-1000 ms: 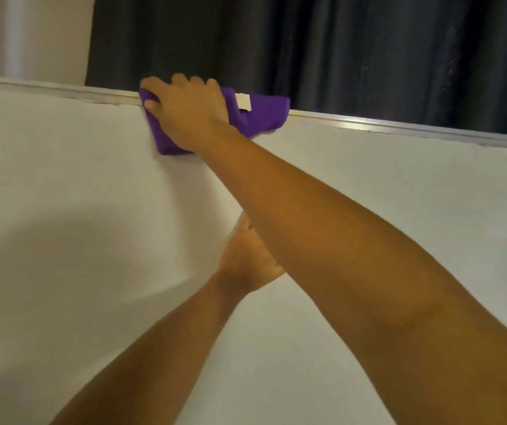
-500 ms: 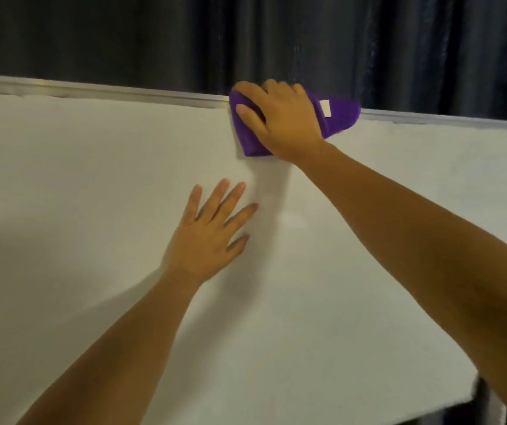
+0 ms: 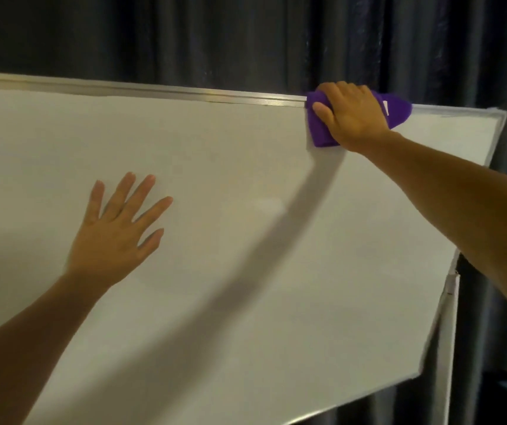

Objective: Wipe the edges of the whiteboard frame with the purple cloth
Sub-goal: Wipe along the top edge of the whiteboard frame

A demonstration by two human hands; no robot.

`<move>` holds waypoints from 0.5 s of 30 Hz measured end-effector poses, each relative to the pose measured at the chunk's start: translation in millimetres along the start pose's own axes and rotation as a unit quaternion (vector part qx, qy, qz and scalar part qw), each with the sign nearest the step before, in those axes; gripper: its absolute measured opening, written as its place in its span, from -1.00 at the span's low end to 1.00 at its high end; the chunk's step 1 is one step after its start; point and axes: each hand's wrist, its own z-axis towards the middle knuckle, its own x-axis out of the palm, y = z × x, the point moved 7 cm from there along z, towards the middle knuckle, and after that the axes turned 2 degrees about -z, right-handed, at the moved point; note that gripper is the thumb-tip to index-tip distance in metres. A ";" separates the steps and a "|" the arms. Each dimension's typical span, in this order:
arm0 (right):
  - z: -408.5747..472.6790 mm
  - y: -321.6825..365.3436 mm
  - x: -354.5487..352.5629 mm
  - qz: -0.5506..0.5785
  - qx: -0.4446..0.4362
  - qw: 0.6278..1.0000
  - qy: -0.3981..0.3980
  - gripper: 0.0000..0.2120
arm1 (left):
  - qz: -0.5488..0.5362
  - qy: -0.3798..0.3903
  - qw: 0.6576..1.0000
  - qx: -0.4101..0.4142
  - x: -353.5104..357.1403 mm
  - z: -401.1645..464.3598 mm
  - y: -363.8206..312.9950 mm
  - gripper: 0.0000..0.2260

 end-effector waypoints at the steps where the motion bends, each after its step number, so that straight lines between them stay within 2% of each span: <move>1: -0.9 -5.3 1.1 0.000 -0.002 1.000 0.001 -0.54 | 0.000 0.003 1.000 -0.009 -2.0 -0.3 -4.4 -0.44; 4: -0.6 -9.1 4.4 0.001 0.003 1.000 -0.022 -0.52 | 0.002 0.007 0.999 -0.036 -9.7 22.9 -39.9 -0.42; 6: 1.3 -7.1 8.9 0.005 0.009 1.000 -0.020 -0.52 | -0.011 0.006 1.000 -0.021 -13.8 62.3 -91.6 -0.42; 10: 13.0 -1.8 16.4 0.010 -0.024 0.998 0.052 -0.53 | -0.090 0.005 0.994 0.063 -12.8 154.2 -243.1 -0.42; 12: 15.6 -4.4 15.0 0.013 -0.039 0.996 0.076 -0.53 | -0.117 0.039 0.989 0.076 -4.6 193.0 -304.2 -0.45; 15: 15.9 -5.3 11.9 0.024 -0.069 0.994 0.082 -0.52 | -0.124 0.047 0.988 0.073 8.5 233.4 -355.2 -0.50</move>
